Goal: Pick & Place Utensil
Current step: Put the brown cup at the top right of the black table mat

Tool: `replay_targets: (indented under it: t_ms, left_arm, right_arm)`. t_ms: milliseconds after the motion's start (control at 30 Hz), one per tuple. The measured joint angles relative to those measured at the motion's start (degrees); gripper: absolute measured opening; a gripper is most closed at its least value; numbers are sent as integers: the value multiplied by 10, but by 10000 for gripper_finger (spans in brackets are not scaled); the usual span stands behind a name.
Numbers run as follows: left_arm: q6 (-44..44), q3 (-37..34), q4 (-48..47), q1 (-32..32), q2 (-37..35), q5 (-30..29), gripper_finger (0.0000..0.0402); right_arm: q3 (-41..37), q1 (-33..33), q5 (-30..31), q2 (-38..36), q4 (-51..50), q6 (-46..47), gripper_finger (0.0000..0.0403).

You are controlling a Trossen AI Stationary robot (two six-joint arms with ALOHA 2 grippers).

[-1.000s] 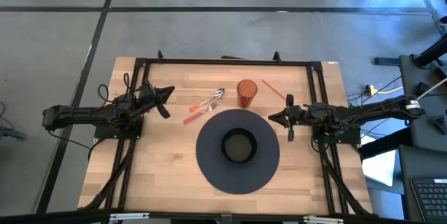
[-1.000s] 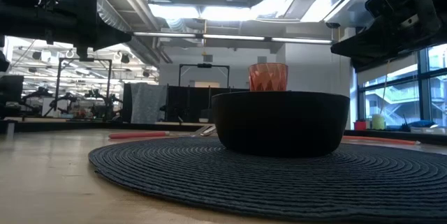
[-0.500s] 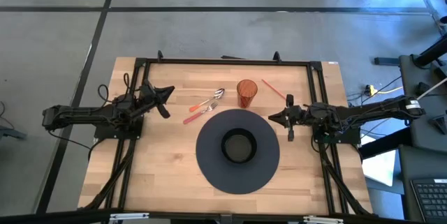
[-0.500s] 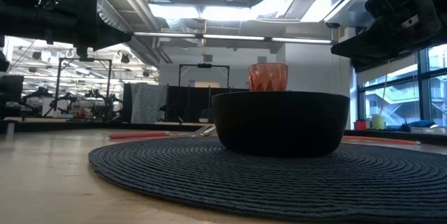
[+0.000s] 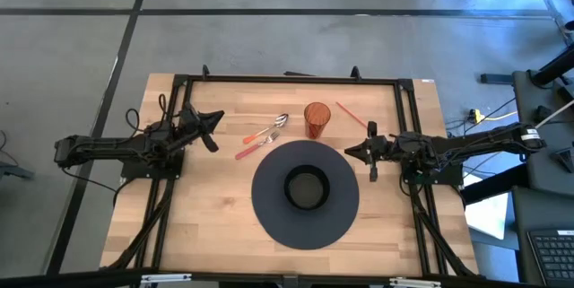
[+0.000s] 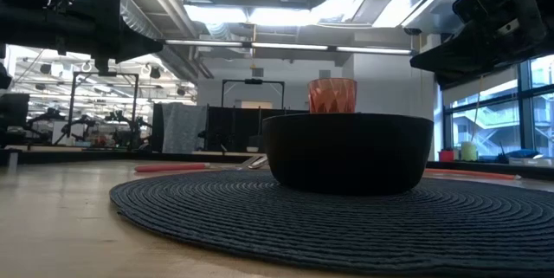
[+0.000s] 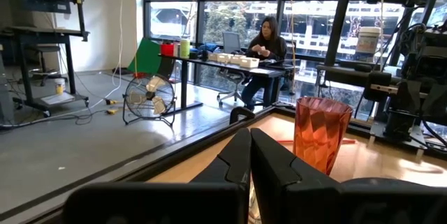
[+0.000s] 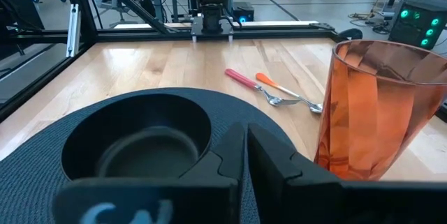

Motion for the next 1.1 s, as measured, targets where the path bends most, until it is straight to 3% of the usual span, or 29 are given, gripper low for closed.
replay_targets:
  t_ms: [633, 900, 1000, 1100]
  left_arm:
    - [0, 0, 0, 0, 0, 0, 4]
    - [-1, 0, 0, 0, 0, 0, 4]
    - [-1, 0, 0, 0, 0, 0, 4]
    - [-1, 0, 0, 0, 0, 0, 4]
  right_arm:
    - [0, 0, 5, 0, 1, 0, 22]
    - [0, 0, 56, 0, 1, 5, 22]
    - [5, 0, 104, 0, 0, 58, 20]
    - [36, 0, 131, 3, -22, 41, 13]
